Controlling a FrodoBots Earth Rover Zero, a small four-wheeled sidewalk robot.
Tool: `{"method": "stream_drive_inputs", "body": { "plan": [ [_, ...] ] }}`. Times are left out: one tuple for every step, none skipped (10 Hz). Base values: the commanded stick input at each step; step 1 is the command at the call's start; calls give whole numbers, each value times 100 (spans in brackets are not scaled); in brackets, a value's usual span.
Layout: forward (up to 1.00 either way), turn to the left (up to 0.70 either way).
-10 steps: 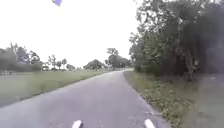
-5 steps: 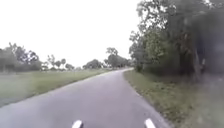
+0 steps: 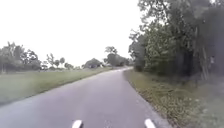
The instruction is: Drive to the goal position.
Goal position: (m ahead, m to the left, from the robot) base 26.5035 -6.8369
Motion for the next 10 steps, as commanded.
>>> {"method": "stream_drive_inputs", "body": {
  "plan": [
    [80,3],
    [80,3],
    [80,3],
    [80,3],
    [80,3],
    [80,3],
    [80,3],
    [80,3],
    [80,3],
    [80,3]
  ]
}}
